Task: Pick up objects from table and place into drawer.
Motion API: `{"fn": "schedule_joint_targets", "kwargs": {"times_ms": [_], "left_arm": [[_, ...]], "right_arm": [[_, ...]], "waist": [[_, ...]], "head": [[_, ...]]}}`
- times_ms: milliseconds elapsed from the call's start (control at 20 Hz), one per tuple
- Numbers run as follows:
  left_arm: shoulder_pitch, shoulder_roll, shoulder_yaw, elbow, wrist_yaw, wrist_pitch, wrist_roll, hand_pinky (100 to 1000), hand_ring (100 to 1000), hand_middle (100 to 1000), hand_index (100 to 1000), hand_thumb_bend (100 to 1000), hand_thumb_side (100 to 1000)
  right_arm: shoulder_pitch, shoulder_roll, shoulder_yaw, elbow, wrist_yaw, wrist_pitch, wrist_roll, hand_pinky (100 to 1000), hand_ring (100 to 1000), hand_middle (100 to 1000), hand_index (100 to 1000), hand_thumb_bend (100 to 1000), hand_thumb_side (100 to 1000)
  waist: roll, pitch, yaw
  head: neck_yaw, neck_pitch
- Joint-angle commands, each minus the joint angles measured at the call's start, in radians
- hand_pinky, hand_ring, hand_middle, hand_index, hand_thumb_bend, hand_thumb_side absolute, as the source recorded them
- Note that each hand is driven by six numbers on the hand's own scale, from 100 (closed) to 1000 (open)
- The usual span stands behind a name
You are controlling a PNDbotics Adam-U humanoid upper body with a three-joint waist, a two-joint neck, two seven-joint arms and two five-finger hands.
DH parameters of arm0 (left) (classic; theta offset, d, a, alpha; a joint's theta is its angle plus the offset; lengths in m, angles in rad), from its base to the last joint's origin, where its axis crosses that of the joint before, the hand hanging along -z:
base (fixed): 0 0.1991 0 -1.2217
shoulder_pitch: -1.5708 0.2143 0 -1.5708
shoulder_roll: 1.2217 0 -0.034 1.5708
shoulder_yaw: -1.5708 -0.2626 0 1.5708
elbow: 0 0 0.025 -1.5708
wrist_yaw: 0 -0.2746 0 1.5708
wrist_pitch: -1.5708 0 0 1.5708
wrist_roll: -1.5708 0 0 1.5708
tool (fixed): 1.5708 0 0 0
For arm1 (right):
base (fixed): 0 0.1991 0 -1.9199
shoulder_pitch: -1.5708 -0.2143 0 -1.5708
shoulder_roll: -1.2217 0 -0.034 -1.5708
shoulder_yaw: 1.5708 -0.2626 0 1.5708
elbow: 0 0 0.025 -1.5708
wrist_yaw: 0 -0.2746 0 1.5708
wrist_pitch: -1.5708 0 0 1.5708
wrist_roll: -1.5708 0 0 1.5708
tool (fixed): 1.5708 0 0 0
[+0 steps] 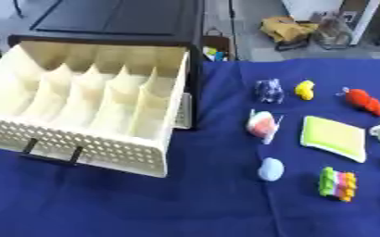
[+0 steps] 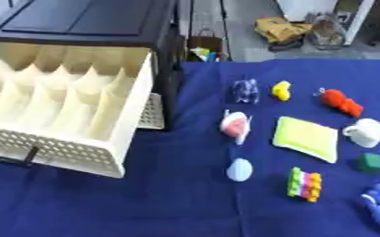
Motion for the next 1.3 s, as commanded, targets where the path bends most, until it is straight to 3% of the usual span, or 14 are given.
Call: {"fn": "schedule_joint_targets", "kwargs": {"times_ms": [50, 350, 550, 800, 1100, 1300], "left_arm": [[-0.011, -0.018, 0.013, -0.007, -0.008, -0.031, 0.015, 657, 786, 741, 891, 505, 1000], [-0.006, -0.038, 0.009, -0.007, -0.007, -0.048, 0.009, 661, 789, 746, 894, 479, 1000], [-0.001, -0.039, 0.006, -0.007, -0.005, -0.048, 0.004, 661, 788, 746, 890, 472, 1000], [0.003, -0.04, 0.001, -0.007, -0.002, -0.048, -0.007, 661, 787, 746, 888, 470, 1000], [0.007, -0.039, -0.003, -0.007, 0.0, -0.051, -0.013, 660, 786, 746, 883, 470, 1000], [0.008, -0.038, -0.008, -0.007, 0.001, -0.051, -0.016, 659, 786, 745, 881, 467, 1000]], "right_arm": [[-0.022, -0.06, 0.008, -0.015, -0.037, 0.006, 0.081, 680, 755, 694, 748, 100, 1000], [-0.057, -0.11, 0.048, -0.015, -0.071, 0.056, 0.321, 742, 821, 786, 818, 100, 1000], [-0.088, -0.145, 0.083, -0.015, -0.084, 0.083, 0.501, 786, 854, 831, 850, 103, 1000], [-0.142, -0.183, 0.136, 0.012, -0.06, 0.088, 0.695, 839, 892, 876, 894, 202, 1000], [-0.248, -0.213, 0.222, 0.173, 0.002, 0.032, 0.87, 877, 920, 901, 932, 326, 1000], [-0.311, -0.21, 0.277, 0.318, 0.048, -0.008, 0.941, 890, 938, 923, 956, 329, 1000]], "waist": [[-0.004, -0.011, 0.0], [-0.014, -0.006, 0.006], [-0.021, -0.015, 0.009], [-0.028, -0.027, 0.021], [-0.03, -0.032, 0.028], [-0.03, -0.03, 0.031]], "head": [[0.014, 0.005], [0.004, 0.015], [-0.042, 0.026], [-0.103, 0.02], [-0.116, 0.008], [-0.126, 0.0]]}}
